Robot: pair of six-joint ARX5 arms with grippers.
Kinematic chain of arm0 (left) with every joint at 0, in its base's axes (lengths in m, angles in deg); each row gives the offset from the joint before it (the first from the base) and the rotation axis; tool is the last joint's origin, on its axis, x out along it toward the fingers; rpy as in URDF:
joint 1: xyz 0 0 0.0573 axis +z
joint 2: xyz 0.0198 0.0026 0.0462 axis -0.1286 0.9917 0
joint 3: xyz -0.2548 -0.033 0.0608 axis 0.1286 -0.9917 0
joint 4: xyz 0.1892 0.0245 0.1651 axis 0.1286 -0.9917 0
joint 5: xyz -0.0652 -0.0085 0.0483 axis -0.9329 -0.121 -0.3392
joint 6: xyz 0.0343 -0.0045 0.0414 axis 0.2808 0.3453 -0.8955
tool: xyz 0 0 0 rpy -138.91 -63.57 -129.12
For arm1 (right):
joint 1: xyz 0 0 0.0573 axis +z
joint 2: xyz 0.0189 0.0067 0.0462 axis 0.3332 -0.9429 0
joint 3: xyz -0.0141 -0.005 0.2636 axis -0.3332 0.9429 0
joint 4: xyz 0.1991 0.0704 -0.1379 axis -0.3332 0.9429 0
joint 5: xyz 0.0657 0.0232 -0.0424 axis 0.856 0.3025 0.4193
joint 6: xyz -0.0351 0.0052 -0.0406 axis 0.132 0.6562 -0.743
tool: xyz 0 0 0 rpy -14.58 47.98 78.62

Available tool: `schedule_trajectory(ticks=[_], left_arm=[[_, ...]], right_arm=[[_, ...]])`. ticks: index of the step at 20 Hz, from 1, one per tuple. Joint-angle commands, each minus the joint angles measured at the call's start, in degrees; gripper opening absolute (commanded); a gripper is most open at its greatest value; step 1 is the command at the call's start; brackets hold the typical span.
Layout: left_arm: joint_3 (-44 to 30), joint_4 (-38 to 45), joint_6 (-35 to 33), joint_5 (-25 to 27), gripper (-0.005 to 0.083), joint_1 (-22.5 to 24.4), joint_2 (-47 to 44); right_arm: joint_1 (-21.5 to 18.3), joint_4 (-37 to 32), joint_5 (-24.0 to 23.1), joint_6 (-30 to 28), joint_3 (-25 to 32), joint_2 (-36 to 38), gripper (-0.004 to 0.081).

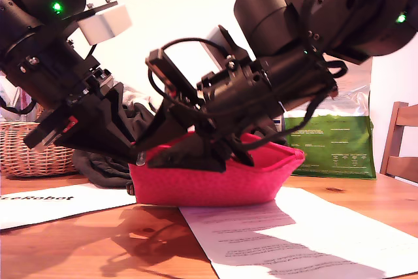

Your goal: Close the zipper in the zip bag in front of you

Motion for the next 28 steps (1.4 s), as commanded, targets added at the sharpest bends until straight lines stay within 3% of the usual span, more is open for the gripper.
schedule_trajectory(ticks=[1, 7, 12, 14, 28], left_arm=[[0.3, 0.5, 0.6, -1.0, -0.0021, -0.4, -0.6], [0.4, 1.0, 1.3, -1.0, -0.0021, -0.4, -0.6], [0.5, 1.1, 1.7, -1.0, -0.0021, -0.3, -0.6], [0.5, 1.1, 1.6, -0.9, -0.0021, -0.3, -0.6], [0.5, 1.3, 1.4, 4.0, -0.0021, -0.3, -0.6]], right_arm=[[-0.1, -0.7, 0.0, -0.3, -1.2, -0.6, 0.0201], [0.7, -0.3, 0.0, -0.1, -1.2, -0.6, 0.0117], [0.8, -0.2, 0.1, 0.2, -1.2, -0.6, -0.0013], [0.7, 0.1, 0.3, 0.2, -1.2, -0.6, -0.0013], [-4.1, 0.5, 16.9, 6.2, -1.2, -0.6, -0.0013]])
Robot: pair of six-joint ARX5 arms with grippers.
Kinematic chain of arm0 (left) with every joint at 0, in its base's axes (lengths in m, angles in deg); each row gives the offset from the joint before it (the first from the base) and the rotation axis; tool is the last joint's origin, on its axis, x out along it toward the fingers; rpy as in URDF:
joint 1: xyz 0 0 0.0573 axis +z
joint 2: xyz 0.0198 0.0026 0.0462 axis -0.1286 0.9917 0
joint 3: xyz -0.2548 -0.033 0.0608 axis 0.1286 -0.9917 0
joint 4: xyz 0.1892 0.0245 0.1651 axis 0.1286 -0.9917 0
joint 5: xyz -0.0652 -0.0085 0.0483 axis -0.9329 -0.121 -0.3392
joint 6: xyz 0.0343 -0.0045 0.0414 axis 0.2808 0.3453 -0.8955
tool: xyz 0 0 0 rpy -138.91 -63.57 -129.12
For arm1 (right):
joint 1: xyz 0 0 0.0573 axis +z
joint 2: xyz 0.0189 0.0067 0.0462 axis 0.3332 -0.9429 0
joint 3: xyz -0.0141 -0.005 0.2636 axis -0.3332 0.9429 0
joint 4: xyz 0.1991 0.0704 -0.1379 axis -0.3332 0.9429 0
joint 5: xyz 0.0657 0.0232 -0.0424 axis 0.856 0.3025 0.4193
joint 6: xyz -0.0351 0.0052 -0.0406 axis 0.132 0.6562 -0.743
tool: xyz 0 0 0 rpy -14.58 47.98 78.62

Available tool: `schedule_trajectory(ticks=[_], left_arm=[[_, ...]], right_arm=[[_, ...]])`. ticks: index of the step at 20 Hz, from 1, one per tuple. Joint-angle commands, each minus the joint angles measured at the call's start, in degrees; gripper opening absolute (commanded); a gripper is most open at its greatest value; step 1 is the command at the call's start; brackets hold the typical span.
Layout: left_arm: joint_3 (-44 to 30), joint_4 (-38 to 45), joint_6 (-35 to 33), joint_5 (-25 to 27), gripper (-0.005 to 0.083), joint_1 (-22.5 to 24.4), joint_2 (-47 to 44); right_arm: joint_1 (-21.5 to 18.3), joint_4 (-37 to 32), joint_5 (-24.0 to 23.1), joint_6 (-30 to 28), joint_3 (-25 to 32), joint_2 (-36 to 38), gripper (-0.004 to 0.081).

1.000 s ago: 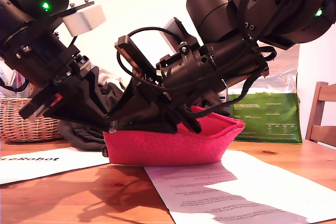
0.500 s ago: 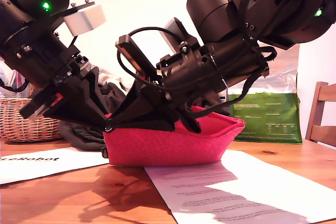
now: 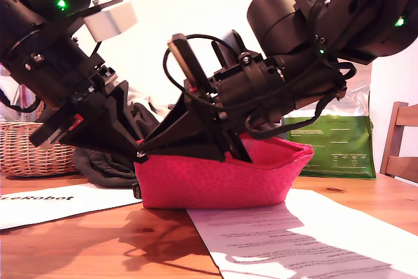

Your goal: Close the zipper in the zip bag in front of you

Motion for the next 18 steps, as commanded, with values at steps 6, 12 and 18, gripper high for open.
schedule_trajectory(ticks=[6, 12, 18], left_arm=[[0.5, 0.9, 0.2, 2.2, -0.0021, 0.5, -0.2], [0.5, 0.9, 0.2, 3.0, -0.0021, 0.5, -0.2], [0.5, 0.9, 0.2, 3.0, -0.0021, 0.5, -0.2]], right_arm=[[-2.4, -0.9, 9.2, 5.4, -0.6, -0.5, -0.0013], [-3.1, -2.0, 13.6, 9.9, -0.8, -0.5, -0.0013], [-3.2, -2.1, 14.0, 13.8, -4.2, -0.5, -0.0013]])
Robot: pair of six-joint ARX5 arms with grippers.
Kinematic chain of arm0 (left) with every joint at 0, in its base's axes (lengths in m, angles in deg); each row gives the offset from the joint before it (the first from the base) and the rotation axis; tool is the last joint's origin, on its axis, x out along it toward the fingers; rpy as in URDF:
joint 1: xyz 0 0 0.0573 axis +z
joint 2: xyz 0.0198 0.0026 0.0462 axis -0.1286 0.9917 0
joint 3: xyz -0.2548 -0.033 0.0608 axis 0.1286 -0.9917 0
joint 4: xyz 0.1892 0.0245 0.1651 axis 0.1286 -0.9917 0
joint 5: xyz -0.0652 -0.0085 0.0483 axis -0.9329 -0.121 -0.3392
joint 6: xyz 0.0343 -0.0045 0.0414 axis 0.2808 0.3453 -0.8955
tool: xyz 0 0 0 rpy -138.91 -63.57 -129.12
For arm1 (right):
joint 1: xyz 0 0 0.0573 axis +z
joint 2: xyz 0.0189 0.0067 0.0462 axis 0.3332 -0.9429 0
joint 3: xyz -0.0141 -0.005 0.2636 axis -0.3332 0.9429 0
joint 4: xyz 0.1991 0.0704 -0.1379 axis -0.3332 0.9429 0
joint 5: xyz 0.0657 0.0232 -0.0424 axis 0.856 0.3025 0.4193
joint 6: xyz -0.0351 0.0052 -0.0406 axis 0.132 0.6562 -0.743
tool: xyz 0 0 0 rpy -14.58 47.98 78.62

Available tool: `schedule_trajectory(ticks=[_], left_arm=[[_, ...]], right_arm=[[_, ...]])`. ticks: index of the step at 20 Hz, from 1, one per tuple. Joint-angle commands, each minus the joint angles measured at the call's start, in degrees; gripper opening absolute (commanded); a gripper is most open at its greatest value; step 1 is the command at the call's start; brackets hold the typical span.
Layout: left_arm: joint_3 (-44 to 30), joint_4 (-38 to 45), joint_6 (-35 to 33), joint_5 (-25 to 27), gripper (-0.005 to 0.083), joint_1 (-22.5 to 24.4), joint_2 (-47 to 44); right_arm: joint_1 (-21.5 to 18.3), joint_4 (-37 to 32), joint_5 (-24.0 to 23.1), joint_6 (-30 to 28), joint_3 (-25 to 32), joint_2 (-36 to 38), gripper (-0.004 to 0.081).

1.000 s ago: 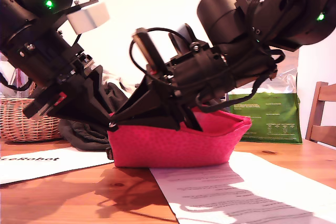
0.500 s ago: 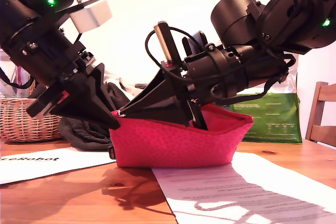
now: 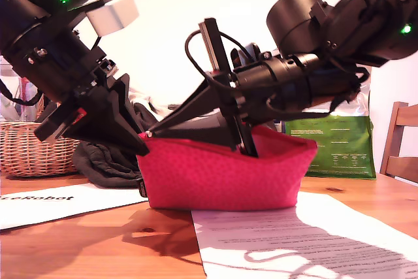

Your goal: Close the zipper in the zip bag in front of you

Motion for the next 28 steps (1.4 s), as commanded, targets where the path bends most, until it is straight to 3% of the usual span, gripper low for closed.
schedule_trajectory(ticks=[1, 6, 18, 22, 28], left_arm=[[0.0, 0.2, 0.2, 1.2, -0.0021, 0.7, 0.5], [0.0, 0.2, 0.2, 1.2, -0.0021, 0.7, 0.5], [0.0, 0.1, 0.5, -0.3, -0.0021, 0.5, 0.5], [0.0, -0.3, 1.4, -1.3, -0.0021, 0.5, 0.5], [0.0, -2.6, 1.9, -3.8, -0.0021, 0.5, 0.5]], right_arm=[[1.0, -1.9, 2.3, 0.6, -3.4, -0.2, -0.0013], [1.0, -1.5, 1.6, 2.9, -5.9, -0.2, -0.0013], [0.9, -1.5, -4.0, 5.8, -6.0, -0.2, -0.0013], [0.9, 0.6, -5.9, 0.0, -6.0, -0.2, -0.0013], [0.6, 9.3, -7.5, -8.2, -6.0, -0.2, -0.0013]])
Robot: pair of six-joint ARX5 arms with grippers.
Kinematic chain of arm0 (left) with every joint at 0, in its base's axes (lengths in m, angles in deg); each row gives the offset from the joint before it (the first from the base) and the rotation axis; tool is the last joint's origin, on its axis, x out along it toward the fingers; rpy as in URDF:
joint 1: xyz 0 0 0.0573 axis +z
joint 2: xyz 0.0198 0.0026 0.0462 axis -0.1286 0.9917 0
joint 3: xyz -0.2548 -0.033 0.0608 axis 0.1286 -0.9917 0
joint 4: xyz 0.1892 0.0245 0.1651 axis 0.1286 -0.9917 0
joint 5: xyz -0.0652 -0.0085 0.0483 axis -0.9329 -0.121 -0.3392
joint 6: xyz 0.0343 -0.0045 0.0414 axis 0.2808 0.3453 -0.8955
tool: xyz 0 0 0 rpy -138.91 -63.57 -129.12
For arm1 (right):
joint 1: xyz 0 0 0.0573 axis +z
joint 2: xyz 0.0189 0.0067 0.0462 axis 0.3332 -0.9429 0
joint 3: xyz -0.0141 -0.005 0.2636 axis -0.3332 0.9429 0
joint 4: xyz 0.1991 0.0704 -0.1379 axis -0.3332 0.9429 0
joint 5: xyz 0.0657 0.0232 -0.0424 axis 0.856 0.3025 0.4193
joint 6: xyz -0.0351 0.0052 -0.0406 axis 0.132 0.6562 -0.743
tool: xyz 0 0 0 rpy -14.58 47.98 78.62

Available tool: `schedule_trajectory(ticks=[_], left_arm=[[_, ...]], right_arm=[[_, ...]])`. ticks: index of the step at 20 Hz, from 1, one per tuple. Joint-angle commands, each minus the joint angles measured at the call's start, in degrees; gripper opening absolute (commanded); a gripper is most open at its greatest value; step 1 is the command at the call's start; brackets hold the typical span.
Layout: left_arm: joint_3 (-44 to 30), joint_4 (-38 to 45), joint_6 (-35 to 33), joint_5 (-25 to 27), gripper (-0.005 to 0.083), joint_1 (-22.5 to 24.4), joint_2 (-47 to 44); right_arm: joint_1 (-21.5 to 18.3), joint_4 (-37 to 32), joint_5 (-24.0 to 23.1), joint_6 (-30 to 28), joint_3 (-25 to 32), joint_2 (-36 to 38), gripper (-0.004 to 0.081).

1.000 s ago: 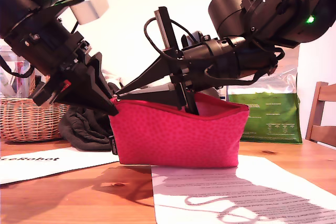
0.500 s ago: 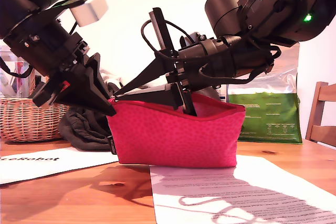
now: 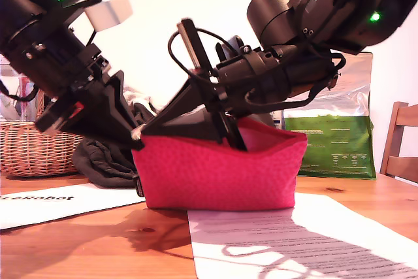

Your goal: Close the zipper in the zip bag in front of you

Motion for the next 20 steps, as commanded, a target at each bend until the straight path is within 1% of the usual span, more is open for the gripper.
schedule_trajectory(ticks=[1, 2, 3, 6, 8, 10, 11, 13, 14, 16, 18, 20], left_arm=[[-0.8, 0.0, 0.4, -0.9, -0.0021, -0.3, 0.9], [-0.8, 0.0, 0.4, -0.9, -0.0021, -0.3, 0.9], [-0.8, 0.0, 0.4, -0.9, -0.0021, -0.3, 0.9], [-0.8, 0.0, 0.4, -0.9, -0.0021, -0.3, 0.9], [-0.8, -0.1, 0.4, -0.4, -0.0021, -0.2, 0.9], [-0.8, -0.3, 0.4, -0.3, -0.0021, -0.2, 0.9], [-0.8, -0.5, 0.4, 0.0, -0.0021, -0.2, 0.9], [-0.8, -0.5, 0.4, 0.5, -0.0021, -0.2, 0.9], [-0.8, -0.5, 0.6, 0.7, -0.0021, -0.2, 0.9], [-0.8, -0.5, 1.4, 0.7, -0.0021, -0.1, 0.9], [-0.8, -0.6, 2.0, 0.6, -0.0021, 0.0, 0.9], [-0.8, -0.7, 2.8, 0.6, -0.0021, 0.2, 0.9]], right_arm=[[-0.2, -0.2, -0.5, -0.5, -0.8, 0.7, -0.0013], [-0.1, -0.2, -0.5, -0.5, -0.8, 0.7, -0.0009], [-0.1, -0.2, -0.2, -0.6, -0.8, 0.7, 0.0015], [0.3, -0.2, 2.6, -5.1, -0.8, 0.8, 0.0107], [1.0, 0.3, 4.2, -8.6, -0.8, 1.1, 0.0107], [1.7, 1.3, 3.7, -13.1, -0.8, 2.2, 0.0107], [2.1, 3.1, 2.1, -16.3, -0.8, 3.2, 0.0107], [3.1, 7.3, -3.4, -24.4, -0.8, 5.9, 0.0107], [3.7, 10.8, -7.2, -29.4, -0.8, 7.6, 0.0107], [5.6, 16.9, -16.6, -40.1, -0.8, 11.0, 0.0107], [9.1, 22.3, -25.3, -50.9, -0.8, 13.7, 0.0107], [13.2, 25.2, -33.4, -58.5, -0.7, 14.5, 0.0107]])
